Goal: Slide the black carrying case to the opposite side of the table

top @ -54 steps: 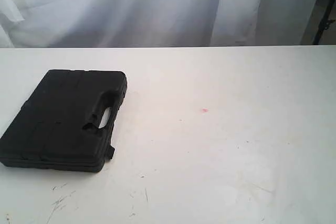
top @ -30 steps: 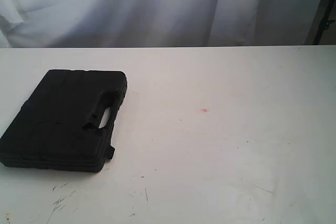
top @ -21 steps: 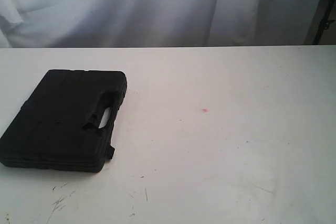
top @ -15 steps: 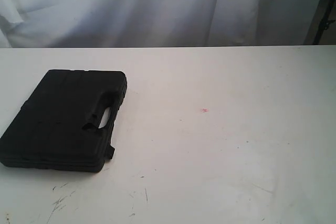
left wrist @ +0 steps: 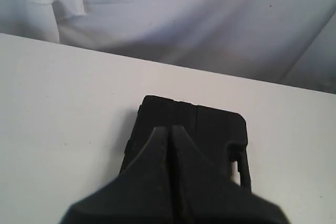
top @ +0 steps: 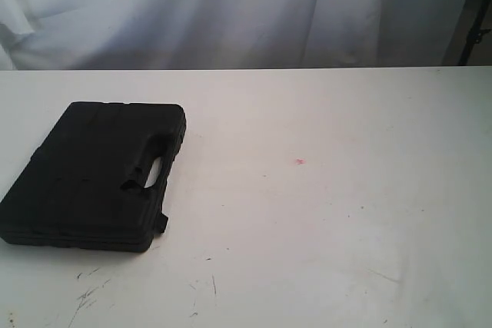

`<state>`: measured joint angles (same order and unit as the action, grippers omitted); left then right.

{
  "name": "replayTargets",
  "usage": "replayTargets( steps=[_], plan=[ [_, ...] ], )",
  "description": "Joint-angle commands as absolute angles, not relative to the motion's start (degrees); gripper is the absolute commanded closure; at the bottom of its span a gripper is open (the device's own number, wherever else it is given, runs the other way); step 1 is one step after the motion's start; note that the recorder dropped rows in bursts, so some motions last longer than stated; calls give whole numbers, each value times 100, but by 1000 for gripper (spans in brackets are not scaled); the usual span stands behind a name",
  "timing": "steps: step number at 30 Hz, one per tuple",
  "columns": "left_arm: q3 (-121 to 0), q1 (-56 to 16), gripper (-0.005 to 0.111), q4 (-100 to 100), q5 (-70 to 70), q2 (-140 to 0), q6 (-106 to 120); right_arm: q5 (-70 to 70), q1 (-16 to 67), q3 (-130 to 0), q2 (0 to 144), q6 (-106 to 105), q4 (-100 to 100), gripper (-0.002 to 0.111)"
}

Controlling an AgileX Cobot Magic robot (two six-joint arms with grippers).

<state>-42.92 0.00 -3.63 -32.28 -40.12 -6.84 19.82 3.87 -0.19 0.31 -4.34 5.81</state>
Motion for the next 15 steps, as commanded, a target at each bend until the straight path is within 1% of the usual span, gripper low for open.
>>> replayTargets(
  steps=[1,5,8,15],
  plan=[
    [-4422,0,107,-415,-3168,-4296,-752,1982,339,0,0,-429,560,108],
    [-4469,0,107,-554,-3327,-4437,-689,1982,339,0,0,-429,560,108],
    [-4671,0,107,-554,-3748,-4785,-410,1982,339,0,0,-429,560,108],
    [-5536,-2,107,-579,-4665,-6158,-373,1982,339,0,0,-429,560,108]
  ],
)
